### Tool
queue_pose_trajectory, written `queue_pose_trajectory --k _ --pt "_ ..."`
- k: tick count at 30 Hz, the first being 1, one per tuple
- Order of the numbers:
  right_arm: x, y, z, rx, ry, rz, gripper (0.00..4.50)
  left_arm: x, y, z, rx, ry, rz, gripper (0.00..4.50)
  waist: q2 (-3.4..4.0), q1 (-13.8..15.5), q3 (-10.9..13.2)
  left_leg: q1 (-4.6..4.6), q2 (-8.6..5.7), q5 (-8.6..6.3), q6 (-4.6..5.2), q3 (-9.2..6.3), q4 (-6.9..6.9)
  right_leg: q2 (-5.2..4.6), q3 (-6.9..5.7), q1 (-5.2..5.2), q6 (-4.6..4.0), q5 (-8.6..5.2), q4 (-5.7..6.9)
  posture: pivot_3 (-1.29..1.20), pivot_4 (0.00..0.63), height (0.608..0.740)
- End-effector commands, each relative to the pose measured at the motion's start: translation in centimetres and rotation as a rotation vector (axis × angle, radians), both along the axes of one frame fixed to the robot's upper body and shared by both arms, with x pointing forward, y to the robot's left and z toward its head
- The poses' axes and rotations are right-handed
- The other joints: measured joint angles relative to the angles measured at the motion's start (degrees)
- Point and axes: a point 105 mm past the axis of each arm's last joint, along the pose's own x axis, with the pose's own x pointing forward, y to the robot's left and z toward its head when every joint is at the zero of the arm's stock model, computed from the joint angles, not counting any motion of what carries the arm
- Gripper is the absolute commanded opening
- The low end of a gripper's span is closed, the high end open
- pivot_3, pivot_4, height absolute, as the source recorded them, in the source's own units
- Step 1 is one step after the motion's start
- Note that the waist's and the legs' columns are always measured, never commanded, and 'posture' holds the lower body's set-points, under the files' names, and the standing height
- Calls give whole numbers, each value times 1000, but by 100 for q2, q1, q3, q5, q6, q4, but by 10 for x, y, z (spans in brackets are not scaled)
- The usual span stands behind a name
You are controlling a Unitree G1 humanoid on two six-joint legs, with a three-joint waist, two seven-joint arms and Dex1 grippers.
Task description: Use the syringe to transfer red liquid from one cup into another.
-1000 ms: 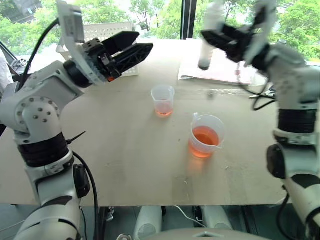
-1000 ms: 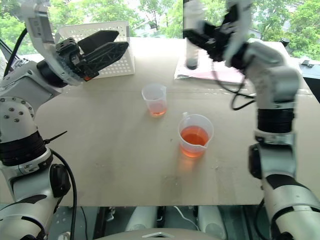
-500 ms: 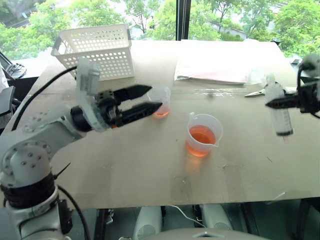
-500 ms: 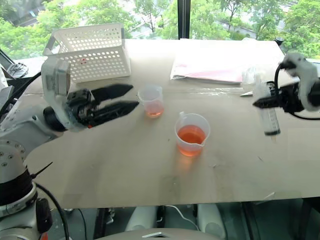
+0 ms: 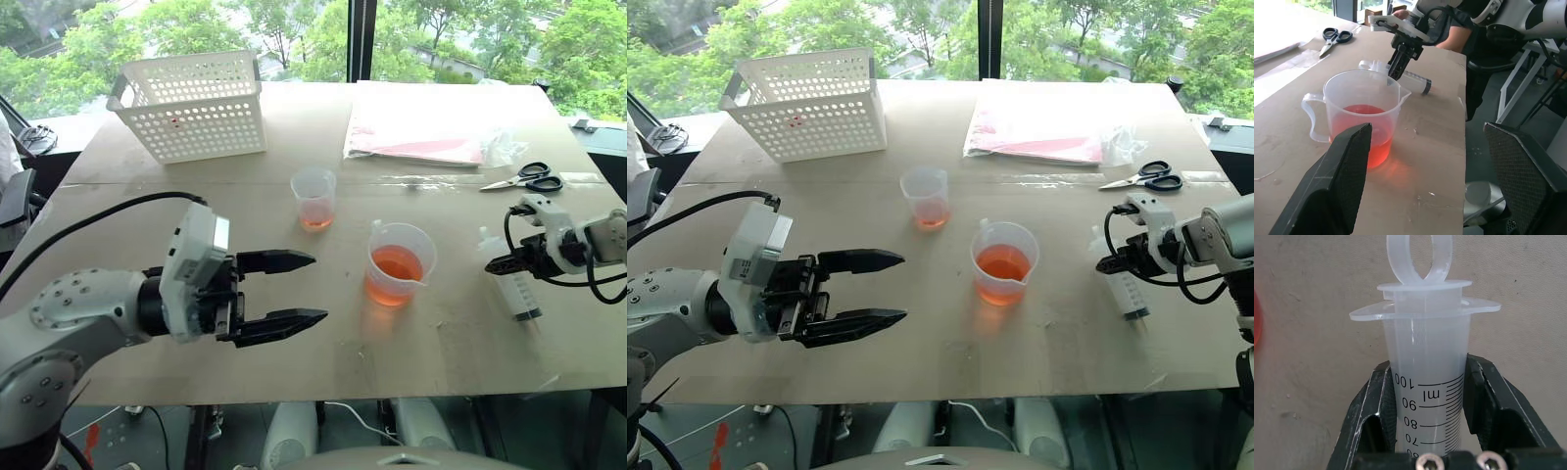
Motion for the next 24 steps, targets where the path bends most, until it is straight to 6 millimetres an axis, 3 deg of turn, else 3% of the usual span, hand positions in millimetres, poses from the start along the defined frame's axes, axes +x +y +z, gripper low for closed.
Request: queue_pose_trajectory --k 1,2,6,8,11,15,21,24 --pt "7 -2 9 -10 -47 -4 3904 -4 -5 3 -20 -27 0 3709 -1 0 -1 0 0 -1 1 1 0 0 1 0 1 0 0 0 150 740" --pt "7 -3 13 -16 -73 13 4410 -2 -5 3 -30 -26 14 3709 -1 -1 -1 2 1 -1 1 0 0 0 0 1 2 1 0 0 150 740" --pt "-4 -11 34 -30 -243 171 4410 16 -3 2 -122 -27 165 3709 4 71 1 0 -2 -1 2 -1 -1 -4 -1 2 3 1 -2 0 150 740" --pt "-23 -5 51 28 -391 347 4410 24 5 -4 -136 -39 267 3709 3 124 1 -4 -1 -4 6 -4 -3 -5 -6 3 22 9 -12 0 150 740" --pt "-53 -7 76 162 -648 472 4410 28 21 -16 -159 3 398 3709 7 125 -3 3 2 -5 7 -5 -9 -1 -7 17 26 8 -33 0 150 740" --pt "-103 -28 64 173 -751 534 4410 24 43 -34 -86 0 509 3709 11 148 -6 15 9 -7 8 -20 -11 4 -25 48 27 7 -57 0 150 740" --pt "-144 -69 44 155 -796 352 4410 13 92 -67 -1 31 715 3709 19 135 -22 34 11 -8 9 -7 -2 -3 -18 58 22 -17 -61 0 150 740" --pt "-154 -80 35 164 -785 298 4410 7 102 -73 1 47 743 3709 17 136 -33 44 23 -9 8 -4 -3 -9 -14 58 20 -18 -60 0 150 740"
